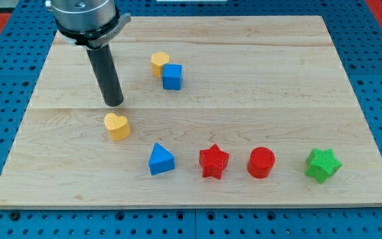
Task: Push yellow heart beside blue triangle
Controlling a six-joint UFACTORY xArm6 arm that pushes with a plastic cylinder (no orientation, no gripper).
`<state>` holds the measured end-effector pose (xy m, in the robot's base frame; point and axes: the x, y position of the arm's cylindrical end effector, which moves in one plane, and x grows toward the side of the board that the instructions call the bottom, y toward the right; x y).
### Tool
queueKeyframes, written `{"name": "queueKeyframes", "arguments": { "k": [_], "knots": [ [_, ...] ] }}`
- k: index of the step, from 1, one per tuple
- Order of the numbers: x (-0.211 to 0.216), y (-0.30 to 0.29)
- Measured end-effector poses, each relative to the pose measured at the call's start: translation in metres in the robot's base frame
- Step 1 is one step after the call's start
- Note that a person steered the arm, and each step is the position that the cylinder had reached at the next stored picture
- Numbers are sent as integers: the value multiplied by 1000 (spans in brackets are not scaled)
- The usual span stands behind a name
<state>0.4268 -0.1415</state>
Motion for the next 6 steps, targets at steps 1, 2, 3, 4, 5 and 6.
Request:
{"name": "queueKeyframes", "arguments": {
  "k": [1,2,3,4,5,6],
  "knots": [
    [22,1],
    [64,1],
    [88,5],
    [63,8],
    [60,30],
    [77,37]
  ]
}}
